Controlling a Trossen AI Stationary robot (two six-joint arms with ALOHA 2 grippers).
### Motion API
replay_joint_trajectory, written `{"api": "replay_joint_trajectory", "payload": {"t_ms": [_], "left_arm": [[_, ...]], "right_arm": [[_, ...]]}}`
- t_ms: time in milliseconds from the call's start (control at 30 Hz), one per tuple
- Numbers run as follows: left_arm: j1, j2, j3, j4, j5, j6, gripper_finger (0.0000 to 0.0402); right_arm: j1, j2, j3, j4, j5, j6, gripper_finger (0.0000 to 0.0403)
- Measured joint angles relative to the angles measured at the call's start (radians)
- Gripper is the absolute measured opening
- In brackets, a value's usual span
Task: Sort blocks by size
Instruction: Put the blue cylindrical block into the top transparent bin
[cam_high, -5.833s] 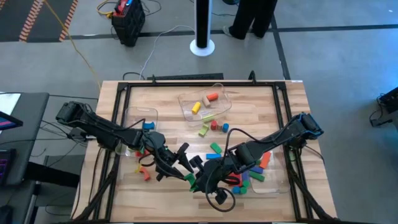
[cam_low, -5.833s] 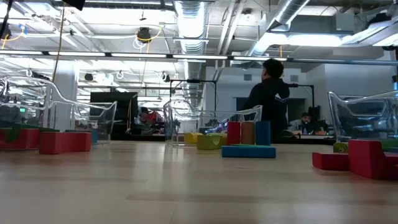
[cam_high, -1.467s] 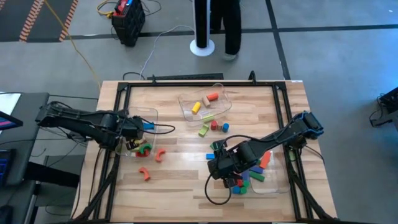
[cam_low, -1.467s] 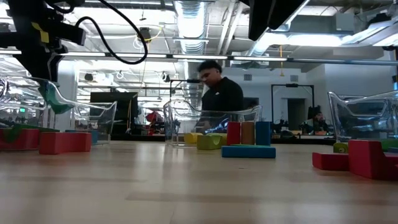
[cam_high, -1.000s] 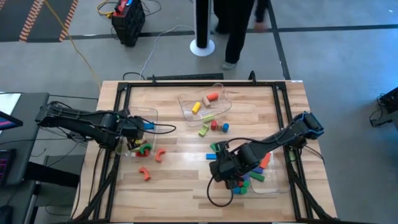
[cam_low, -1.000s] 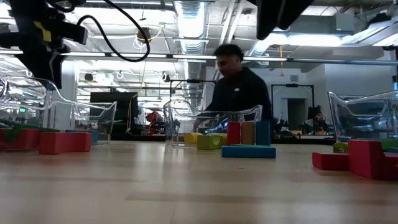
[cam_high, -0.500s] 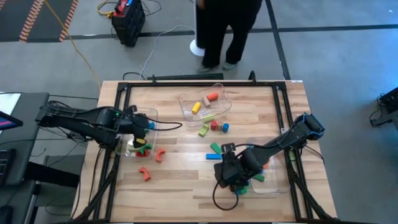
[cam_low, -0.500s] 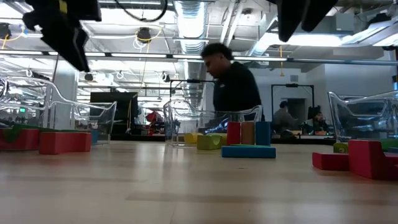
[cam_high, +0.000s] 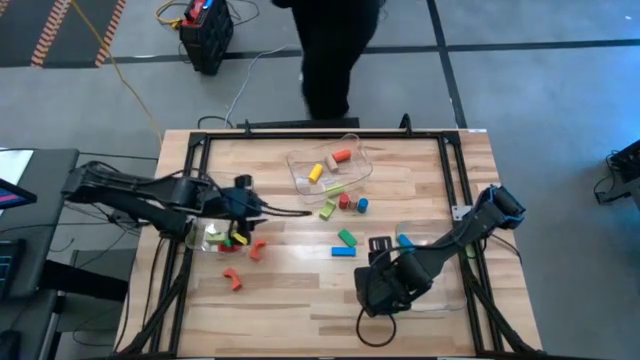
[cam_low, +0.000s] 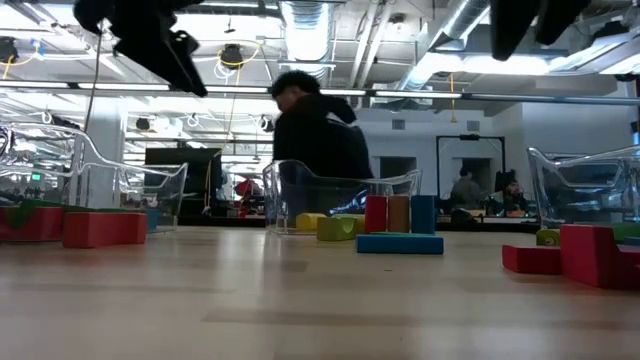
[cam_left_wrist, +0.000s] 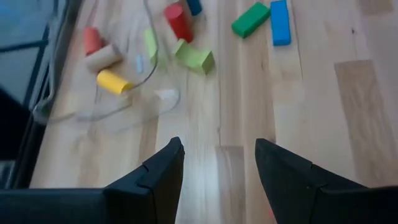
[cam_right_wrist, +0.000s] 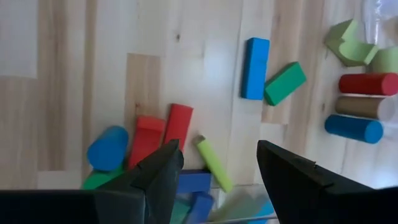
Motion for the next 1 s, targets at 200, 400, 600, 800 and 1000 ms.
{"api": "replay_joint_trajectory", "payload": {"t_ms": [200,400,600,800,1000], "left_arm": [[0.0,0.126,0.0,0.165,0.084,0.113,0.0193],[-0.005,0.242,0.0,0.361,0.217,0.176,0.0193],[-0.047,0.369,0.0,0.56,0.314,0.2,0.0193],[-0.098,0.499,0.034,0.673,0.343,0.193,0.0193],[-0.141,0.638,0.129,0.731,0.342,0.174,0.0193]], "right_arm": [[0.043,0.0,0.0,-0.043,0.033,0.074,0.0244],[0.08,0.0,0.0,-0.063,0.065,0.137,0.0244],[0.108,0.0,0.0,-0.072,0.079,0.179,0.0244],[0.125,0.0,0.0,-0.086,0.082,0.21,0.0244],[0.14,0.0,0.0,-0.11,0.082,0.223,0.0244]]}}
